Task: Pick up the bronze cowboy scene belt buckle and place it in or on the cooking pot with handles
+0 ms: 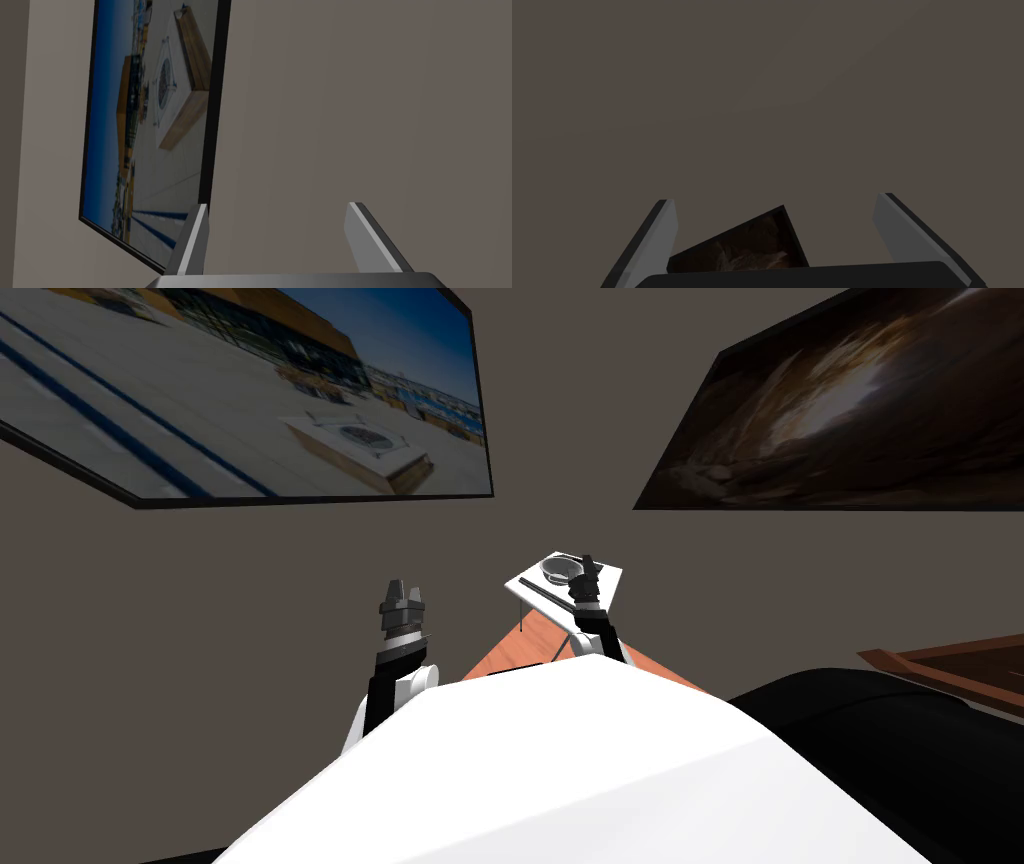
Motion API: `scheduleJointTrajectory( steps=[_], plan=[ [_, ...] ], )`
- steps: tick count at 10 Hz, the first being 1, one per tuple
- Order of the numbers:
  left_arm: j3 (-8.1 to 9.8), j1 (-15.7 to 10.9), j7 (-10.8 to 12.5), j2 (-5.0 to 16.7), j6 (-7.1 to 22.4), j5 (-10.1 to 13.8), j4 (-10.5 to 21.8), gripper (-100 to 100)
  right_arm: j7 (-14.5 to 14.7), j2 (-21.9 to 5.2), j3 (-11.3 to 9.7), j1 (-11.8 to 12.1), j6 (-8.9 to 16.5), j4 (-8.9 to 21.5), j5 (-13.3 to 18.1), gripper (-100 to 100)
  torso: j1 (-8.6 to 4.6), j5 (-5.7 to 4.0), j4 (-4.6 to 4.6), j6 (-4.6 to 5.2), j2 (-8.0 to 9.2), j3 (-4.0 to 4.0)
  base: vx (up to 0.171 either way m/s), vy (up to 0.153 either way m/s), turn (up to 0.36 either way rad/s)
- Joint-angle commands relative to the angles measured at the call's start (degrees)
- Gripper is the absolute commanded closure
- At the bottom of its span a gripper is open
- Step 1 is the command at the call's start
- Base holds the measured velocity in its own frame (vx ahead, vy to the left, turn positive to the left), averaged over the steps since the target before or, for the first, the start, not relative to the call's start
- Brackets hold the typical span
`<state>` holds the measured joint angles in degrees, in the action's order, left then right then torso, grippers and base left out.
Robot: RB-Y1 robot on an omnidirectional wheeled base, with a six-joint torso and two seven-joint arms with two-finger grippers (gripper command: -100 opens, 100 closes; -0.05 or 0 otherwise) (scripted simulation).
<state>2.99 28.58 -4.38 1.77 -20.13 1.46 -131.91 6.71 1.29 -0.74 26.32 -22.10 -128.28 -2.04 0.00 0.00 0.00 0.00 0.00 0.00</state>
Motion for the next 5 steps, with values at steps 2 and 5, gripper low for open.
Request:
scheduleJointTrajectory(
  steps=[2,5],
  plan=[
    [0.0,0.0,0.0,0.0,0.0,0.0,0.0,0,-0.08,-3.79,-0.23,0.51,-0.17,0.72,0.02,-100,-0.03,-0.01,0.01,0.0,0.06,0.03,-0.036,-0.01,0.011],
    [0.0,-0.01,0.0,0.0,0.0,0.0,0.0,0,-0.21,-7.9,-0.59,1.25,-0.42,1.8,0.06,-100,-0.15,-0.04,0.07,0.0,0.32,0.18,-0.073,-0.029,0.017]
  ],
)
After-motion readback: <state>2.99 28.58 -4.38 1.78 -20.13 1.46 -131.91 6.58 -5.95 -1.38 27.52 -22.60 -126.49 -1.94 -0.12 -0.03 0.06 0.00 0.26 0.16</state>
